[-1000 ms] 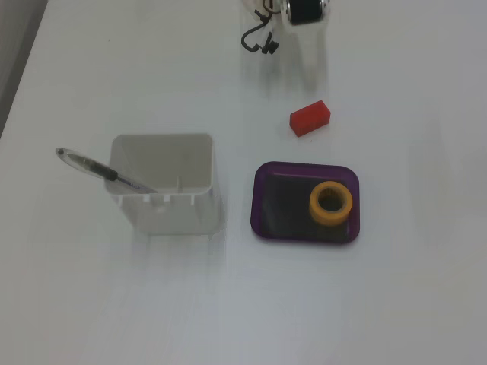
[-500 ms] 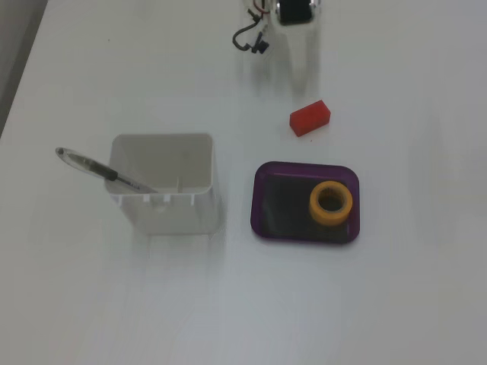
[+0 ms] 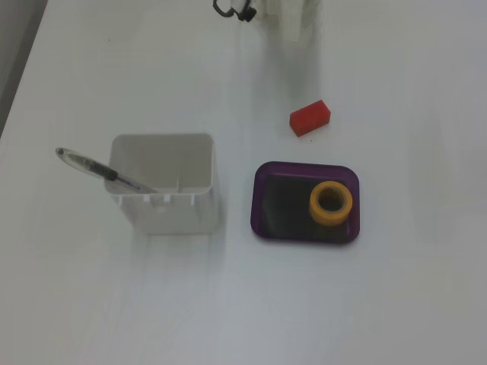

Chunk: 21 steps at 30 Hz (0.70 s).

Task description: Pick up the red cube and place it in the box.

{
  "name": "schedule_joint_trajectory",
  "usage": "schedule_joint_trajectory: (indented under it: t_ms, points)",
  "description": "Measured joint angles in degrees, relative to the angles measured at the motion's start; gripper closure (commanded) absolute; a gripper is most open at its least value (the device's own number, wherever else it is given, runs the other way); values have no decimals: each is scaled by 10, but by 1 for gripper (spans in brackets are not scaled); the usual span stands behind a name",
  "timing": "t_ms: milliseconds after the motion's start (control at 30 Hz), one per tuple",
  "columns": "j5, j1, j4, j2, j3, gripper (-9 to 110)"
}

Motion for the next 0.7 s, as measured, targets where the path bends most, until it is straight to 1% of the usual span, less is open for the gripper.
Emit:
schedule_joint_trajectory:
  t_ms: [167,300,467,700]
  points:
    - [-19,-15,87,-210,-185,85]
    - [-25,-36,105,-339,-285,85]
    - [-28,-39,105,-449,-337,85]
    - [-30,-46,73,-513,-343,85]
